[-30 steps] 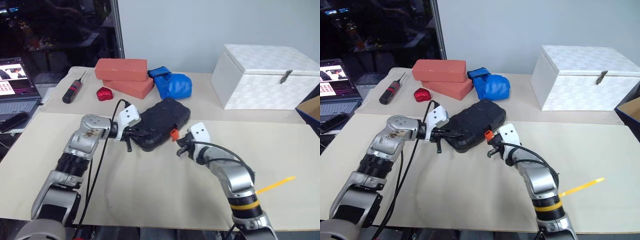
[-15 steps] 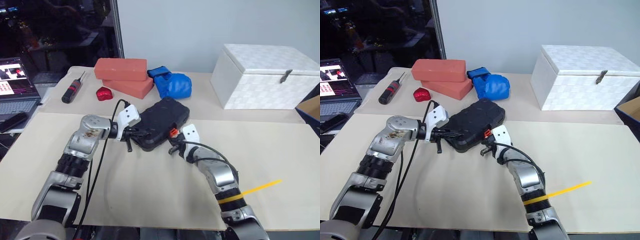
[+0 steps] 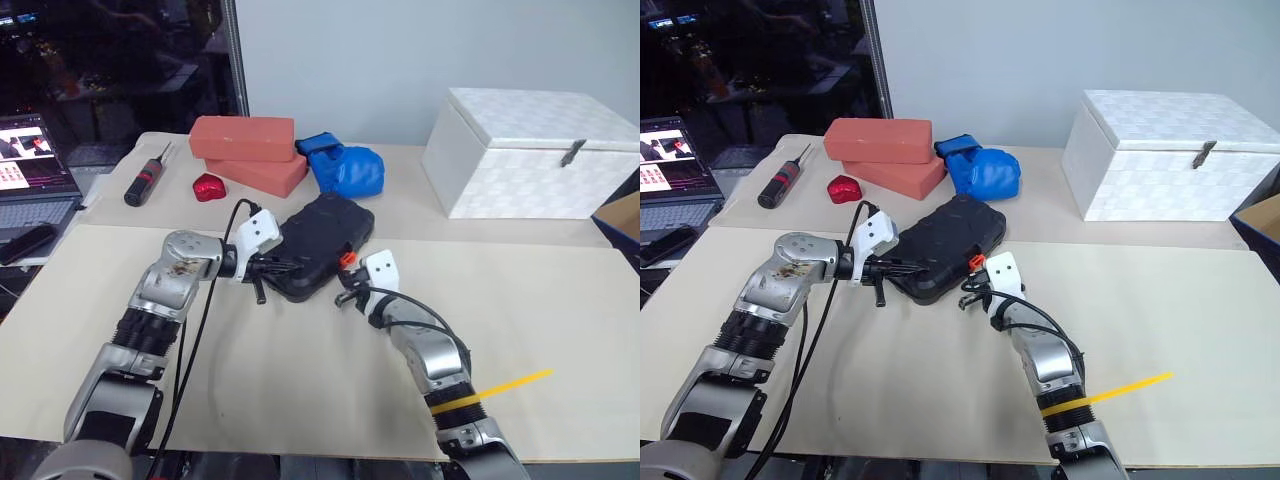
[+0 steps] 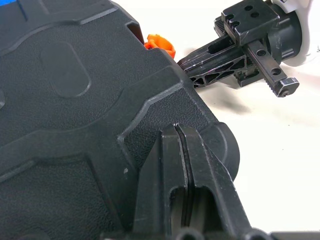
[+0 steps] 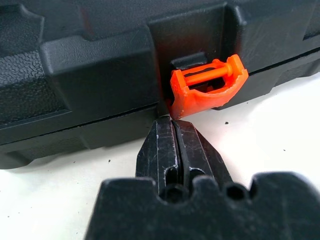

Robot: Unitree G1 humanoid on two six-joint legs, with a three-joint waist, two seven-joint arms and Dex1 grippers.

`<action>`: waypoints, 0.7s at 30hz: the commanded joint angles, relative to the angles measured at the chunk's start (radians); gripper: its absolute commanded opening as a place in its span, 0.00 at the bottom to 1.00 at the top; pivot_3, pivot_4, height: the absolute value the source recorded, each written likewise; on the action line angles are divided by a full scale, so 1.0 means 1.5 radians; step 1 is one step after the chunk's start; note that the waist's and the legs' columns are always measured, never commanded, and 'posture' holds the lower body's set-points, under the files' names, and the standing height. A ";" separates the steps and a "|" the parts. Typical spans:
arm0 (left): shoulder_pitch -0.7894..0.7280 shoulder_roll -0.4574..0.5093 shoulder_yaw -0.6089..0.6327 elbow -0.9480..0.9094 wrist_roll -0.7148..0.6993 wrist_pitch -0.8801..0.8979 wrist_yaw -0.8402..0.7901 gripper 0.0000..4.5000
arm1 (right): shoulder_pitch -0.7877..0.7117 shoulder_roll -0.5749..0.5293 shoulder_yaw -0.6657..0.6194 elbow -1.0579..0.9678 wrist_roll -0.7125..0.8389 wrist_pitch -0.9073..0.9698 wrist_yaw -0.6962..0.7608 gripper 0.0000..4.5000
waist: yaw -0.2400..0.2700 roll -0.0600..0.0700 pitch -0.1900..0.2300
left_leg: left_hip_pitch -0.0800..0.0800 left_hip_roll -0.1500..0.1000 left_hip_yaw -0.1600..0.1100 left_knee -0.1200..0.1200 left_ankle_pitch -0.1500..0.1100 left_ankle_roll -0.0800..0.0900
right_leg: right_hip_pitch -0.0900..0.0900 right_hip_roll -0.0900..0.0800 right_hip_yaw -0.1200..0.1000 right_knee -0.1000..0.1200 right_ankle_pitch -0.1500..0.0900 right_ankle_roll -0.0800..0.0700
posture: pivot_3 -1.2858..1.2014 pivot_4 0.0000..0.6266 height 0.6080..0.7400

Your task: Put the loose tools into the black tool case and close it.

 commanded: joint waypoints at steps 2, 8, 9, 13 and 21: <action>0.034 -0.004 -0.045 0.021 0.021 0.018 -0.013 0.01 | 0.009 -0.022 -0.007 -0.083 -0.017 0.002 -0.011 0.00 | 0.001 0.000 0.000 | 0.000 0.000 0.000 0.000 0.000 0.000 | 0.000 0.000 0.000 0.000 0.000 0.000 | 0.52 0.24 0.97; 0.038 -0.005 -0.046 0.017 0.021 0.020 -0.011 0.01 | 0.009 -0.040 -0.013 -0.105 -0.033 0.052 -0.027 0.00 | 0.002 0.000 0.000 | 0.000 0.000 0.000 0.000 0.000 0.000 | 0.000 0.000 0.000 0.000 0.000 0.000 | 0.52 0.24 0.97; 0.038 -0.006 -0.046 0.017 0.021 0.020 -0.011 0.01 | 0.005 -0.038 -0.015 -0.104 -0.032 0.054 -0.029 0.00 | 0.002 0.000 0.000 | 0.000 0.000 0.000 0.000 0.000 0.000 | 0.000 0.000 0.000 0.000 -0.001 -0.001 | 0.52 0.24 0.97; 0.039 -0.007 -0.047 0.016 0.021 0.020 -0.009 0.01 | -0.018 -0.033 -0.010 -0.100 -0.035 0.063 -0.033 0.00 | 0.002 0.000 0.000 | 0.000 0.000 0.000 0.000 0.000 0.000 | 0.000 0.000 0.000 0.000 -0.001 -0.002 | 0.52 0.24 0.97; 0.040 -0.008 -0.049 0.013 0.022 0.021 -0.005 0.01 | -0.040 -0.017 0.006 -0.117 -0.035 0.078 -0.030 0.00 | 0.001 0.000 0.000 | 0.000 0.000 0.000 -0.001 0.000 0.000 | 0.000 0.000 0.000 0.000 -0.001 0.000 | 0.52 0.24 0.97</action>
